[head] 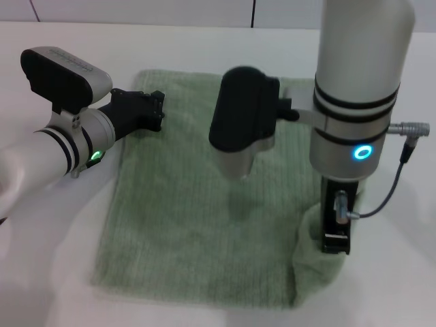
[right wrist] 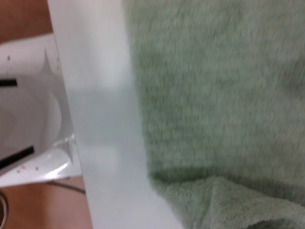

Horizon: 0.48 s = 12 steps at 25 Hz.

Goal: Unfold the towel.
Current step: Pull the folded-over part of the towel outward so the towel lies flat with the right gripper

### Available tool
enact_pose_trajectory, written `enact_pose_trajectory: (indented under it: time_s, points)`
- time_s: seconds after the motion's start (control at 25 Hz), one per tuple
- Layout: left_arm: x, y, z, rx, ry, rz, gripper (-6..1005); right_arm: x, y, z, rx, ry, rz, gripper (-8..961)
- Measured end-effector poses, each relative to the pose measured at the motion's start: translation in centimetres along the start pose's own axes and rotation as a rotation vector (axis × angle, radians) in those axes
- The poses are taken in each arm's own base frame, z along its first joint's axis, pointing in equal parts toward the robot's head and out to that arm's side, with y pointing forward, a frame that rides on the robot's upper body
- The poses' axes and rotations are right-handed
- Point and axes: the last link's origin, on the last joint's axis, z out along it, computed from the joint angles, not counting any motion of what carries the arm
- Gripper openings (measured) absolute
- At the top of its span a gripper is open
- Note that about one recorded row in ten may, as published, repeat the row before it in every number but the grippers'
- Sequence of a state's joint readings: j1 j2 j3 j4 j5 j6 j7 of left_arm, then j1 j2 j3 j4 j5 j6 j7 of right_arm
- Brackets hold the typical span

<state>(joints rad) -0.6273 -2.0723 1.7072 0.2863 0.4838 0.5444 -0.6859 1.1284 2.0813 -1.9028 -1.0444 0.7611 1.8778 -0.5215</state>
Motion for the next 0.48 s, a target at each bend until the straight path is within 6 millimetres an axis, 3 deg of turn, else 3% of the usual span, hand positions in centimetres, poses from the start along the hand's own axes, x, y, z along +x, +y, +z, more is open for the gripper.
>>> enact_pose_trajectory:
  time_s: [0.48]
  points:
    - [0.1,0.0,0.0,0.0,0.005,0.0,-1,0.1,1.3,1.6,-0.04,0.152,0.018,42]
